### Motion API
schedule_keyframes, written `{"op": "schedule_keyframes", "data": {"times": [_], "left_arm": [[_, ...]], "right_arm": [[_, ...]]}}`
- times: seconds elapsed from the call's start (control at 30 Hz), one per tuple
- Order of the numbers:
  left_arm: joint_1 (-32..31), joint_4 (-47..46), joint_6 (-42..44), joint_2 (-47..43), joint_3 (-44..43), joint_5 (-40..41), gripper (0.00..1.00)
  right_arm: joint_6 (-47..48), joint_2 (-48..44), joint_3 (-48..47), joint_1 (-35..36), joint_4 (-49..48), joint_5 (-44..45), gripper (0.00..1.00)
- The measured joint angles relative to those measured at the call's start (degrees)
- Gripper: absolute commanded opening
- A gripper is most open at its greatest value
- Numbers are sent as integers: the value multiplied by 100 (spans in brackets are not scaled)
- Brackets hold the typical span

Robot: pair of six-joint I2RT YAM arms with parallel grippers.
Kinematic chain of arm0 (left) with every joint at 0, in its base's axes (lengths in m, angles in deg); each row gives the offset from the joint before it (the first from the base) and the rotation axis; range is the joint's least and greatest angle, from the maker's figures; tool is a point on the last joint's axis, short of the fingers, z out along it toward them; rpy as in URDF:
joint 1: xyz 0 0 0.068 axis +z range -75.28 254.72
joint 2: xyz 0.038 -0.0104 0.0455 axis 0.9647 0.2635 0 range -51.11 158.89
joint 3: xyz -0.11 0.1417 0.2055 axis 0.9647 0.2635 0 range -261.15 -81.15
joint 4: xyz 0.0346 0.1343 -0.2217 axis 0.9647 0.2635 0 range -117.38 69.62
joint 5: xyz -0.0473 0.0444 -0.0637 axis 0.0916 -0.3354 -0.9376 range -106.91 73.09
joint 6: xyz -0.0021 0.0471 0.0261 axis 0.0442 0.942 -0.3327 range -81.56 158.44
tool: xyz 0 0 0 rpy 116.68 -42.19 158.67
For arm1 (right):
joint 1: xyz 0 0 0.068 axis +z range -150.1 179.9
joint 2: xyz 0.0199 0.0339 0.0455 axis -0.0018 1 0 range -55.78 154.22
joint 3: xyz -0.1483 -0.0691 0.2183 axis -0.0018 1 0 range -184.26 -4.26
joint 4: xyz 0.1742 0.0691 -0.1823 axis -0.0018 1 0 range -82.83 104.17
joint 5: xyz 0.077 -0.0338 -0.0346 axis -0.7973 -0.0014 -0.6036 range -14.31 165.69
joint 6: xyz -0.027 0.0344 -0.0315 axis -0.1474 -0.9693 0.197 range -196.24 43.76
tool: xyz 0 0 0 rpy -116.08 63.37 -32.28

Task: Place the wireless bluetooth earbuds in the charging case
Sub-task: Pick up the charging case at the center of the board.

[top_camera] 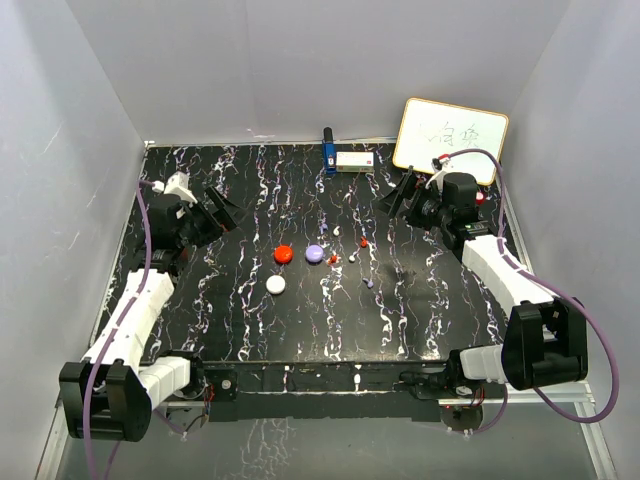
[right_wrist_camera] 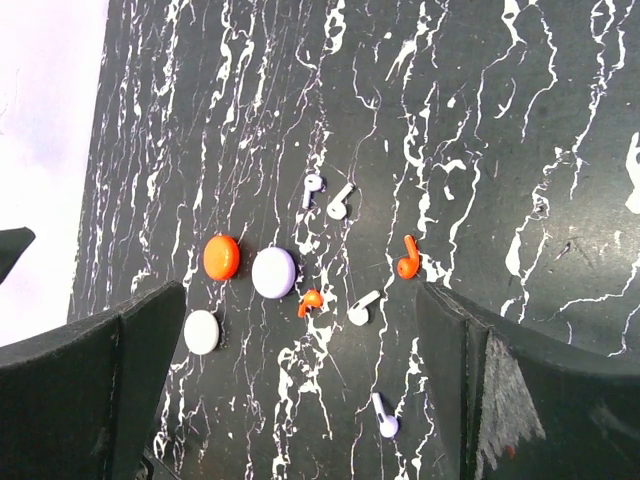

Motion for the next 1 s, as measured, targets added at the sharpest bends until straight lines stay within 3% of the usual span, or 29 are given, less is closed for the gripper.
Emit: {"op": "schedule_keyframes", "data": {"times": [0.5,0.8,1.0], "left_arm": [[0,-199,-234,-52,0,-341,99],[-85,-197,15,256,-4,-380,99],[-1029,109,396,835,-354,162,98]], "right_arm": [[-234,162,-9,2,-439,-1143,98],[658,264,-616,164,669,-74,98],[1010,918,-1078,1484,1150,1071,97]]}}
